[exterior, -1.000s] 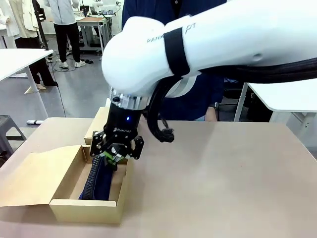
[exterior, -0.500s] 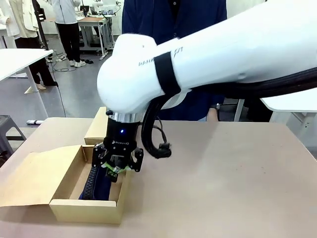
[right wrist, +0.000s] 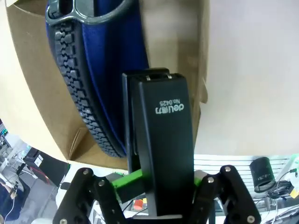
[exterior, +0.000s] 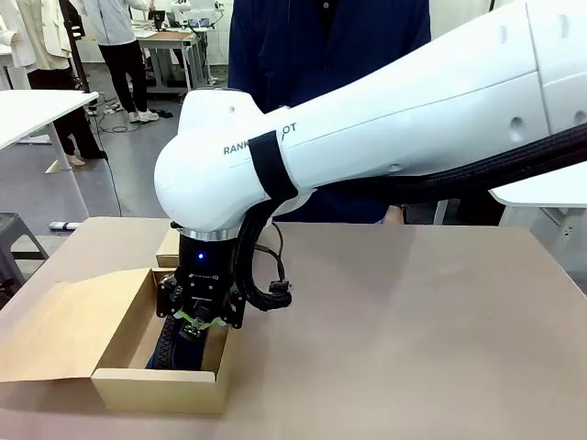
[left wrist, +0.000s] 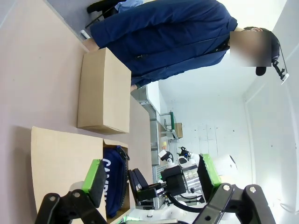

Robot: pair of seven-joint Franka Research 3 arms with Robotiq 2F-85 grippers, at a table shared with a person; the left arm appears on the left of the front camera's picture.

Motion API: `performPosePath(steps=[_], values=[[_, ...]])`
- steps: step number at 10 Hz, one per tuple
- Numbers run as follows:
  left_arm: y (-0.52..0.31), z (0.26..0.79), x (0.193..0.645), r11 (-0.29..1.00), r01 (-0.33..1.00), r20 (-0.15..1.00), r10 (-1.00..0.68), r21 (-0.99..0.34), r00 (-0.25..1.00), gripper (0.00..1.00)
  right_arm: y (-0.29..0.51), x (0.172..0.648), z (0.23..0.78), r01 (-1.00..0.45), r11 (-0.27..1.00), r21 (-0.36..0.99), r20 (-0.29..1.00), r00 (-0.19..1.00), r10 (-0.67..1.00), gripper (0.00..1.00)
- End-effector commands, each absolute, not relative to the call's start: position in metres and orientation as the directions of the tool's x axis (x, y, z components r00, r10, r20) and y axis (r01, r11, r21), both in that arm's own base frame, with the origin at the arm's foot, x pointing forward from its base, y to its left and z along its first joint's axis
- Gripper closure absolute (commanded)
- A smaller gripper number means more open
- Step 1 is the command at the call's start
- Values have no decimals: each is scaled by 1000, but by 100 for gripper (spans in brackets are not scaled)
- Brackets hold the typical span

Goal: Place items inside the box.
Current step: Pick up a Pencil pouch or Stapler and place it inside the Mailer Box closest to the robot.

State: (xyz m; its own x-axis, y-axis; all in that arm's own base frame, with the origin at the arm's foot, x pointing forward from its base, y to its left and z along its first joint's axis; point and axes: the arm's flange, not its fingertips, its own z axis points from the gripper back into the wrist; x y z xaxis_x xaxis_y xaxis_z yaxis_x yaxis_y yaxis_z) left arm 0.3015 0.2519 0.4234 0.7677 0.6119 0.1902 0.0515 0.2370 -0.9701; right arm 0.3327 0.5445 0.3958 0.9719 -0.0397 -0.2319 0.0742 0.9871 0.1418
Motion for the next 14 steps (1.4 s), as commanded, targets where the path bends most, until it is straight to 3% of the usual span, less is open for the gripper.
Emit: performPosePath(steps=[1, 2, 3, 4, 7, 8, 9, 13, 14], values=[[251, 423, 299, 240, 69, 205, 604, -968, 770, 0, 551, 337, 399, 46, 991, 123, -215, 976, -19, 100], [251, 423, 299, 240, 69, 205, 604, -968, 770, 0, 551, 337, 398, 23, 993, 118, -216, 976, 3, 60], [251, 423, 299, 240, 69, 205, 604, -968, 770, 0, 550, 337, 398, 4, 992, 122, -219, 975, 23, 42], [251, 423, 299, 240, 69, 205, 604, -968, 770, 0, 550, 337, 399, -8, 993, 119, -216, 976, 33, 2], [251, 423, 299, 240, 69, 205, 604, -968, 770, 0, 550, 336, 397, -39, 992, 122, -237, 969, 67, 0], [251, 423, 299, 240, 69, 205, 604, -968, 770, 0, 549, 336, 396, -35, 991, 127, -235, 970, 64, 9], [251, 423, 299, 240, 69, 205, 604, -968, 770, 0, 550, 336, 396, -30, 991, 129, -235, 970, 60, 0], [251, 423, 299, 240, 69, 205, 604, -968, 770, 0, 544, 335, 397, -19, 984, 176, -232, 971, 61, 0], [251, 423, 299, 240, 69, 205, 604, -968, 770, 0, 534, 337, 405, 45, 982, 186, -179, 984, -11, 0]])
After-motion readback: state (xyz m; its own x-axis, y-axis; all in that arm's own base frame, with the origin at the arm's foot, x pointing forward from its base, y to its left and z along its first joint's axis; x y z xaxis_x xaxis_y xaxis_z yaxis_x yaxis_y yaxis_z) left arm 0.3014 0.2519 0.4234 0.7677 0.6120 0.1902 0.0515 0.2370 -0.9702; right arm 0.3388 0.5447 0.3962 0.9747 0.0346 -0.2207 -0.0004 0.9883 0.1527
